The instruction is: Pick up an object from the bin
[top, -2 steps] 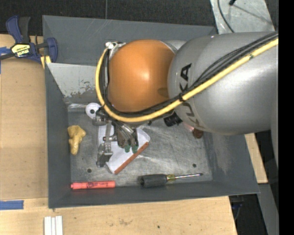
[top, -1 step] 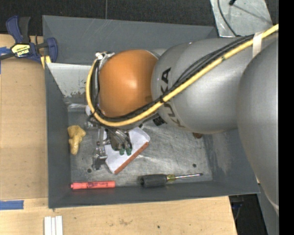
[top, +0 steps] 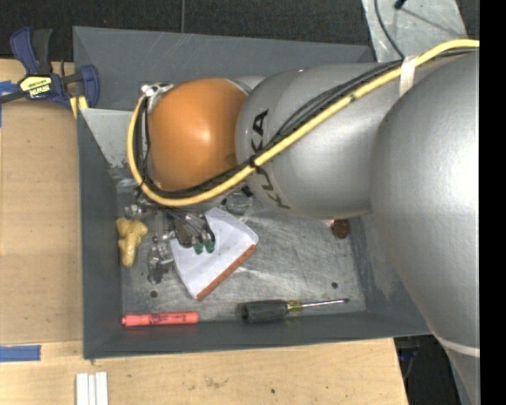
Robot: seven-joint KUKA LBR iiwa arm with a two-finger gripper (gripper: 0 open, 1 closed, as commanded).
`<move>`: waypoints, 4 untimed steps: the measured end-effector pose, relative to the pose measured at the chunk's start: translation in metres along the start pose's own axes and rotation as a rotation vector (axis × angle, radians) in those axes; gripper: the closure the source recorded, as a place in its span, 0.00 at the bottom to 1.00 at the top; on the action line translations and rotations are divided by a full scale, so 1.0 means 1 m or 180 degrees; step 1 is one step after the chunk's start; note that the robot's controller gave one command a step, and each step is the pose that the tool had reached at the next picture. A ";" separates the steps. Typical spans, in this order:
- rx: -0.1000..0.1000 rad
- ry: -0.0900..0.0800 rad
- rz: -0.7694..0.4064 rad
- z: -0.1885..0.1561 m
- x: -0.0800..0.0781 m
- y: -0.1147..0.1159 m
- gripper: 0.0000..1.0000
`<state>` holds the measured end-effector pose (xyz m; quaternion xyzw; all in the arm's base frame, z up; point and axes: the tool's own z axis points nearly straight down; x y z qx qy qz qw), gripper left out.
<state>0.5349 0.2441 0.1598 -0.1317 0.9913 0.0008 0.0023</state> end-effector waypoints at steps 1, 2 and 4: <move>0.0001 0.0008 -0.0880 0.034 0.008 -0.006 0.00; -0.0017 -0.0024 -0.0331 0.081 -0.029 -0.004 0.00; -0.0007 -0.0090 -0.0333 0.072 -0.032 -0.007 1.00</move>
Offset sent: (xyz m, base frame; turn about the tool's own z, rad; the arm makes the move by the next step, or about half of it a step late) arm 0.0289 0.0013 -0.0898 -0.1019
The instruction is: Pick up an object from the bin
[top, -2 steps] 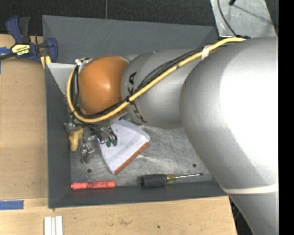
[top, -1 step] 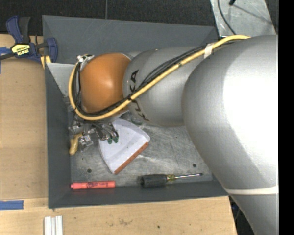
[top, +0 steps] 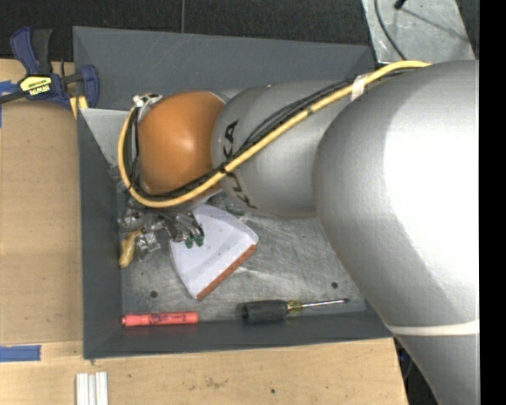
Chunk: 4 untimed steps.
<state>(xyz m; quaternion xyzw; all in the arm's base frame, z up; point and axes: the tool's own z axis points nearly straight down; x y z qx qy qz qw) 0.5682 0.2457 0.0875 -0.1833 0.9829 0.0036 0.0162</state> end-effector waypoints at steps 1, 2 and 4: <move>0.0002 0.0032 -0.0001 -0.005 0.002 0.000 1.00; 0.0006 0.0093 0.0001 -0.023 0.004 0.000 1.00; 0.0003 0.0080 0.0001 -0.052 0.001 0.000 1.00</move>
Offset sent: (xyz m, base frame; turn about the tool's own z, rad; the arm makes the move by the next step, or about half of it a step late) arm 0.0000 -0.0002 0.0695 0.0000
